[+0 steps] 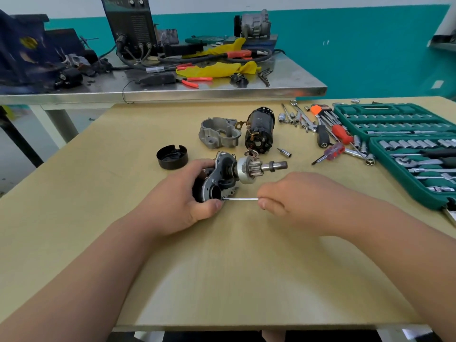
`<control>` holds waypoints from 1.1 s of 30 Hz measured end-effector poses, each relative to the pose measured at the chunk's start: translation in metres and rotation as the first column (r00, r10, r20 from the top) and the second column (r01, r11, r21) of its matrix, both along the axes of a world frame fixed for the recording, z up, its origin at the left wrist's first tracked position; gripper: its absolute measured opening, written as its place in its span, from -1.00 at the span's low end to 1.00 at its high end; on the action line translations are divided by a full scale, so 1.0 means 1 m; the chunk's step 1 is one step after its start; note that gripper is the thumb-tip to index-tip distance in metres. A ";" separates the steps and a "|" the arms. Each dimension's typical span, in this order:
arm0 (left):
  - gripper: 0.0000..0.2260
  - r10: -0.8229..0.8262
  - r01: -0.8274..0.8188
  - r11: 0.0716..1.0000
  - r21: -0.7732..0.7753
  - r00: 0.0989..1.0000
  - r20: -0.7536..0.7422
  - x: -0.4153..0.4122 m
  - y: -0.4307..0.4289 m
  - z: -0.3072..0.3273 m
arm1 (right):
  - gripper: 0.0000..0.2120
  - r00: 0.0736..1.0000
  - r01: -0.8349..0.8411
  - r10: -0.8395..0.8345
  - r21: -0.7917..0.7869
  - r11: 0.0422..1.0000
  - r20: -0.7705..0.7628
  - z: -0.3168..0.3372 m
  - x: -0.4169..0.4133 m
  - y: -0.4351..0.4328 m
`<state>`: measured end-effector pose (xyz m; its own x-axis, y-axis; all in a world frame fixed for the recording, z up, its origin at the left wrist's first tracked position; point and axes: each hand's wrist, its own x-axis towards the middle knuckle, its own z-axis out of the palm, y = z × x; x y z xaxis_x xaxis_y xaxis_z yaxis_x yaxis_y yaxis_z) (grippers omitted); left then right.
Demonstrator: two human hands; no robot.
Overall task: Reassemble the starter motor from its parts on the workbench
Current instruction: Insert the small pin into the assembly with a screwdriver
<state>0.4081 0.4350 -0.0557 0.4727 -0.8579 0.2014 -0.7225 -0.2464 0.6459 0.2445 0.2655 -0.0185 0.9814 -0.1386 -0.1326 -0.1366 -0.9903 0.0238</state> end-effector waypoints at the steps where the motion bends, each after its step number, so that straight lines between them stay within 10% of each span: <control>1: -0.50 0.002 -0.002 1.000 0.001 1.000 0.001 0.001 0.000 0.000 | -0.77 1.000 0.011 -0.011 0.040 0.999 0.003 0.001 0.000 0.000; 9: -0.57 0.021 -0.023 0.999 -0.046 0.998 -0.052 0.003 0.000 -0.003 | -0.71 0.986 0.069 -0.108 0.270 0.960 0.130 0.006 -0.005 -0.007; 33: -0.67 0.025 -0.026 0.998 -0.063 1.000 -0.018 0.002 0.001 -0.003 | -0.73 0.994 -0.020 0.013 0.059 0.998 0.104 0.005 -0.006 -0.001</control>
